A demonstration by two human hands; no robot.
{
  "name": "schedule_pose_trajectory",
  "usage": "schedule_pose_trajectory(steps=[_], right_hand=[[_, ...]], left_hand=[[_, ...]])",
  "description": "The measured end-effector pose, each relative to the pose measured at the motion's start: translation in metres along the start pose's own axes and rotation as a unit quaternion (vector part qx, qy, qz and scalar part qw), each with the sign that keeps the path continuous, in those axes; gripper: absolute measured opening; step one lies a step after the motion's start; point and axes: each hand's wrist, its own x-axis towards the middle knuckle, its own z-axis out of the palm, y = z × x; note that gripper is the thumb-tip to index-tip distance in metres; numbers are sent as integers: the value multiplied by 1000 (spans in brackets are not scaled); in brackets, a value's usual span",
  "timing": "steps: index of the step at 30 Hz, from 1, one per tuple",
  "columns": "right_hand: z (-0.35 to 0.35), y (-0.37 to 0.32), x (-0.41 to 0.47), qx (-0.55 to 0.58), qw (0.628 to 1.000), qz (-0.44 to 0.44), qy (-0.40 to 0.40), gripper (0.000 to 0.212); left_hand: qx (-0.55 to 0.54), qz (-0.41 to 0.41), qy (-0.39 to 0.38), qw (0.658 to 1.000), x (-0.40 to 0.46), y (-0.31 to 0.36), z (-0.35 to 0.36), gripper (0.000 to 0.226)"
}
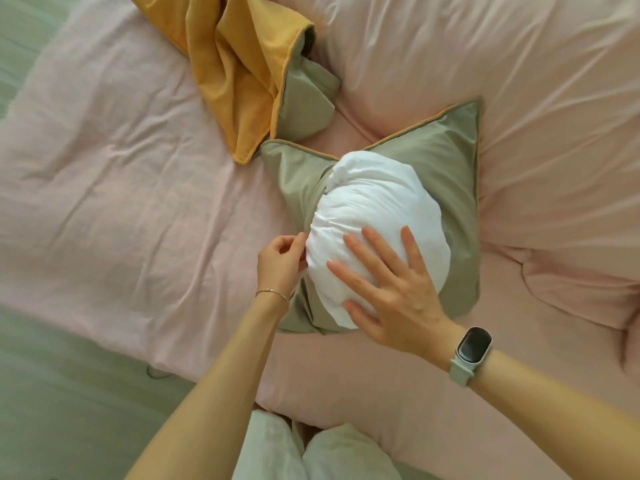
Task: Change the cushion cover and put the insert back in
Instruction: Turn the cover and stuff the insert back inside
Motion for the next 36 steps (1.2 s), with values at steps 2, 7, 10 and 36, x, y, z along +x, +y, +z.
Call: schedule_pose_trajectory(steps=[2, 7, 10, 36], right_hand=[[3, -2, 7, -21, 1000, -6, -8, 51], [9, 22, 9, -73, 997, -5, -37, 43], [8, 33, 7, -96, 995, 10, -40, 41], [17, 38, 8, 90, 989, 54, 103, 32]], left_hand=[[5, 16, 8, 1000, -2, -5, -1, 10], [108, 64, -41, 991, 1, -7, 1, 12], [222, 155, -24, 962, 5, 1, 8, 15], [192, 137, -32, 971, 36, 26, -7, 28]])
